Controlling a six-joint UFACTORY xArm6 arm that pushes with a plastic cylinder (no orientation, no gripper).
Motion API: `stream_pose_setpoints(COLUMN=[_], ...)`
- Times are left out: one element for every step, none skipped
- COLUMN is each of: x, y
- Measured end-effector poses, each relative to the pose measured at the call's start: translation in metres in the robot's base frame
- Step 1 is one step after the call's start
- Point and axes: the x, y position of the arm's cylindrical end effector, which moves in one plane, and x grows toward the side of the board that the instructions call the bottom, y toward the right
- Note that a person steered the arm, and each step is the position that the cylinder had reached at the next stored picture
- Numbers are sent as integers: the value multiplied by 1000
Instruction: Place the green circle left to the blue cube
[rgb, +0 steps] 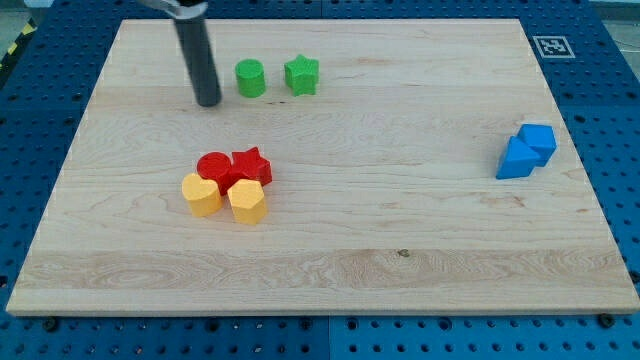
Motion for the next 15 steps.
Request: stream_pose_setpoints(x=[-34, -27, 4, 45, 58, 57, 34, 6, 31, 68, 51, 41, 82, 112, 115], y=[1, 55, 139, 215, 247, 230, 222, 258, 298, 318, 314, 272, 253, 278, 322])
